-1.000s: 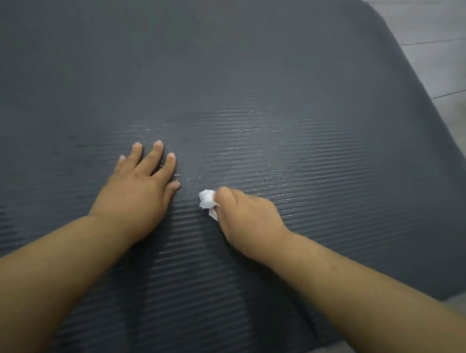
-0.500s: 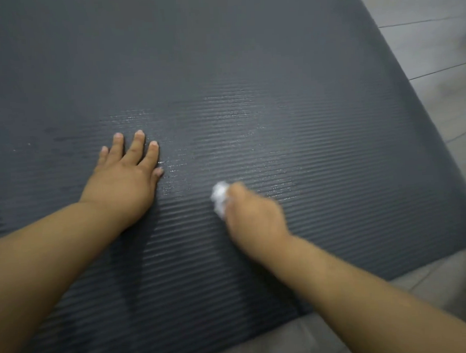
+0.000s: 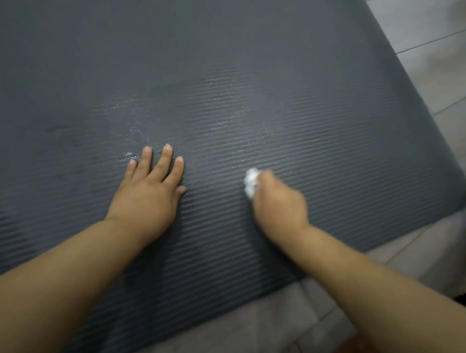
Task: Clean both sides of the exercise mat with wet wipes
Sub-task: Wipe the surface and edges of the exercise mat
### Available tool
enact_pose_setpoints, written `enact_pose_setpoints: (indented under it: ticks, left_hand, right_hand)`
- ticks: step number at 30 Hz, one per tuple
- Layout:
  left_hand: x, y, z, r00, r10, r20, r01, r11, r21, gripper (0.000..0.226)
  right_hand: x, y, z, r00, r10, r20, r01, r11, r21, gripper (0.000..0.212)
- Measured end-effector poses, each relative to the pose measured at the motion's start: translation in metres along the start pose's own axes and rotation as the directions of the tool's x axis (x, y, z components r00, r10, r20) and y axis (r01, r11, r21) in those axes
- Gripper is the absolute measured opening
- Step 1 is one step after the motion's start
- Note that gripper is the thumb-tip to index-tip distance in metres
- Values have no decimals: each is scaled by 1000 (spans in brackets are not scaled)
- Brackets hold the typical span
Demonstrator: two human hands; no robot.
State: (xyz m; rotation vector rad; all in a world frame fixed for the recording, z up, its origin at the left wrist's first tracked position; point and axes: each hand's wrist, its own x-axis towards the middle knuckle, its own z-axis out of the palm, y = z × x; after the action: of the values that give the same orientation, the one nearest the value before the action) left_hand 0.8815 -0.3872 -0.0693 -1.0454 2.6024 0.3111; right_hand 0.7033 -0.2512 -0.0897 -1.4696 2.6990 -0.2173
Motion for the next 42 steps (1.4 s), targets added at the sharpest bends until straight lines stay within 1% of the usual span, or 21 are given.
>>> enact_pose_setpoints:
  ticks: [3, 5, 7, 8, 10, 13, 15, 17, 19, 21, 22, 23, 25, 27, 30, 31, 34, 36, 38, 40, 42]
  left_hand:
    - [1, -2, -1, 1000, 8, 29, -8, 1000, 24, 59]
    - [1, -3, -2, 999, 7, 42, -8, 1000, 24, 59]
    - [1, -3, -2, 998, 6, 55, -7, 1000, 17, 58]
    - [1, -3, -2, 998, 5, 56, -6, 1000, 14, 58]
    - [1, -3, -2, 998, 1, 57, -2, 1000, 14, 58]
    - [0, -2, -3, 998, -3, 67, 3, 1000, 8, 58]
    - [-1, -1, -5, 997, -12, 80, 11, 1000, 16, 57]
    - [-1, 2, -8, 995, -29, 95, 28, 1000, 13, 56]
    - [-2, 8, -13, 991, -49, 123, 52, 998, -22, 55]
    - [-9, 17, -17, 986, -50, 157, 61, 996, -64, 56]
    - [-14, 22, -18, 985, -38, 170, 52, 996, -77, 57]
    - [-21, 28, -17, 984, -19, 178, 34, 996, -82, 58]
    - [-35, 40, -11, 982, 15, 186, -1, 997, -80, 59]
    - [-46, 49, -2, 983, 21, 182, -11, 998, -57, 57]
    - [-50, 55, 5, 987, 3, 161, 2, 999, -32, 55]
    - [-48, 55, 6, 987, 1, 160, 4, 1000, -30, 55]
    - [-45, 53, 4, 983, 0, 186, 3, 1000, -16, 55]
    - [-45, 52, 3, 979, 1, 202, 3, 1000, -15, 56]
    - [-46, 52, 1, 980, 6, 201, -4, 1000, -10, 56]
    - [-46, 52, 0, 980, 13, 201, -11, 1000, -11, 56]
    - [-46, 51, 0, 980, 13, 198, -10, 1000, -19, 56]
  right_hand:
    - [-40, -29, -1, 864, -447, 230, 425, 894, 143, 25]
    - [-24, -7, -18, 871, -452, 192, 445, 892, 82, 26]
    - [7, 42, -31, 981, -130, 147, 141, 987, -70, 25]
    - [20, 73, -39, 982, 123, 146, -111, 990, -87, 26]
    - [27, 118, -51, 867, 495, 46, -492, 868, -65, 29]
    - [11, 100, -42, 799, 599, 45, -598, 801, -42, 37]
    - [-8, 59, -27, 906, 423, -22, -424, 904, -63, 33]
    - [-34, 21, -8, 997, 72, -7, -73, 997, -29, 22]
    - [-63, -4, -7, 932, -261, 251, 248, 965, 82, 18]
    - [-76, 6, -9, 860, -438, 263, 416, 899, 138, 17]
    - [-72, 20, -15, 876, -424, 229, 421, 905, 64, 17]
    - [-67, 37, -23, 913, -319, 256, 332, 943, -10, 17]
    - [-49, 82, -40, 976, 66, 206, -51, 996, -78, 22]
    - [-44, 117, -49, 895, 440, 78, -441, 898, -3, 26]
    - [-51, 103, -36, 832, 554, 28, -554, 832, -10, 31]
    - [-55, 85, -29, 863, 504, 41, -503, 863, -33, 32]
    - [-85, 30, -8, 985, 88, 147, -86, 996, -21, 32]
    - [-113, 15, -5, 953, -250, 171, 234, 966, 112, 21]
    - [-116, 28, -12, 905, -389, 170, 373, 920, 122, 27]
    - [-97, 54, -30, 960, -201, 195, 199, 980, 32, 25]
    - [-74, 88, -50, 942, 267, 203, -279, 960, 28, 24]
